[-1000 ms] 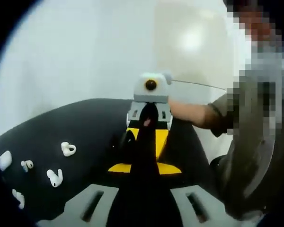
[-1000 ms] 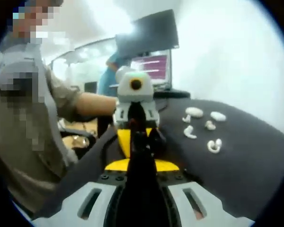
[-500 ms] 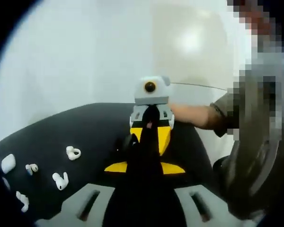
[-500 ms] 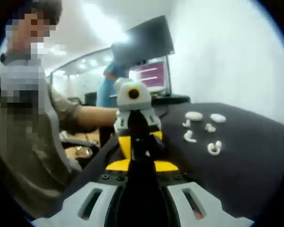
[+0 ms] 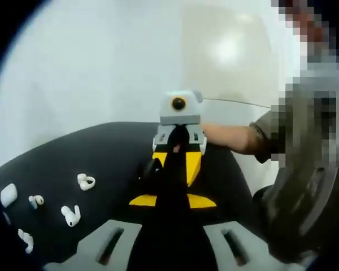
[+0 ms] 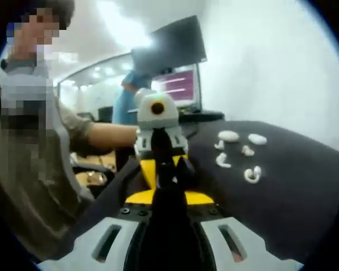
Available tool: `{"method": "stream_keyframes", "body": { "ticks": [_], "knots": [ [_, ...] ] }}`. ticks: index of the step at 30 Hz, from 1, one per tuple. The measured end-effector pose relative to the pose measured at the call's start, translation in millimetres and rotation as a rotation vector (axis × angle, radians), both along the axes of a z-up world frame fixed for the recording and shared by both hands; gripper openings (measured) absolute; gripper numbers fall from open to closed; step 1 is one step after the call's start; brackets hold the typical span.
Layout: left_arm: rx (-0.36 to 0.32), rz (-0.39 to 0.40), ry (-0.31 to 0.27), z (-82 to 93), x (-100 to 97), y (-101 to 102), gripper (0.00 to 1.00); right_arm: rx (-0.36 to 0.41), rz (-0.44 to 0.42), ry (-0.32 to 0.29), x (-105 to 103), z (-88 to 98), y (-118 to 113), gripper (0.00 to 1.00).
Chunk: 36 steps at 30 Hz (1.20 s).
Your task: Pick up three earphones and place each one into its charging case using tactile feedback, ensure that each earphone is properly inserted and securely positioned inside the case.
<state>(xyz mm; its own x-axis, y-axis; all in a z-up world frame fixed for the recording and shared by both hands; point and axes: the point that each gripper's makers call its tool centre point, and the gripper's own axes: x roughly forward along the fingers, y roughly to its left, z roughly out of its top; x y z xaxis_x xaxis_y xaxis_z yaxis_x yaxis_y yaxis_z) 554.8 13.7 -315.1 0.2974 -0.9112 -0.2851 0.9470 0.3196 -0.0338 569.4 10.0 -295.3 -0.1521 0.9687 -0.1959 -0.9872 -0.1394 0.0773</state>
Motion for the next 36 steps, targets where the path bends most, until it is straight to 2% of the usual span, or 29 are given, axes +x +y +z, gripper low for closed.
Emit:
{"method": "stream_keyframes", "body": {
  "ticks": [1, 3, 5, 7, 10, 12, 15, 19, 21, 24, 28, 31, 33, 36],
  "knots": [
    [0.0, 0.002, -0.001, -0.2, 0.2, 0, 0.14, 0.007, -0.021, 0.017, 6, 4.5, -5, 0.19],
    [0.0, 0.004, -0.001, -0.3, 1.4, 0, 0.14, 0.042, -0.123, -0.03, 20, 19.2, -18, 0.19],
    [-0.001, 0.004, -0.005, -0.1, 3.2, 0, 0.14, 0.052, -0.214, -0.04, 30, 26.5, -31, 0.19],
    [-0.002, 0.003, -0.005, -0.2, 6.1, 2, 0.14, 0.019, -0.347, -0.05, 49, 23.2, -43, 0.19],
    [-0.003, 0.002, -0.007, -0.1, 6.4, 2, 0.14, -0.059, -0.452, -0.103, 64, 7.8, -52, 0.19],
    [-0.003, 0.003, -0.009, -0.2, 6.4, 2, 0.14, -0.107, -0.463, -0.115, 66, -5.4, -50, 0.19],
    [-0.003, 0.008, -0.016, -0.4, 6.1, 2, 0.14, -0.136, -0.438, -0.116, 61, -18.4, -36, 0.22],
    [-0.001, 0.009, -0.016, -0.6, 5.9, 3, 0.14, -0.179, -0.439, -0.177, 67, -28.7, -25, 0.22],
    [-0.001, 0.01, -0.015, -0.6, 5.8, 3, 0.14, -0.174, -0.436, -0.168, 68, -29.2, -24, 0.21],
    [0.0, 0.011, -0.015, -0.8, 9.5, 5, 0.14, -0.175, -0.435, -0.167, 67, -28.9, -26, 0.14],
    [0.001, 0.011, -0.017, -1.2, 13.6, 7, 0.14, -0.17, -0.44, -0.193, 60, -25.1, -28, 0.13],
    [0.003, 0.013, -0.016, -1.1, 12.9, 7, 0.14, -0.134, -0.488, -0.223, 66, -9.0, -31, 0.13],
    [0.003, 0.014, -0.013, -1.2, 12.8, 7, 0.14, -0.115, -0.509, -0.282, 66, 5.0, -33, 0.13],
    [0.005, 0.028, -0.013, -1.0, 16.3, 9, 0.14, -0.124, -0.518, -0.394, 56, 23.4, -35, 0.13]
  ]
}}
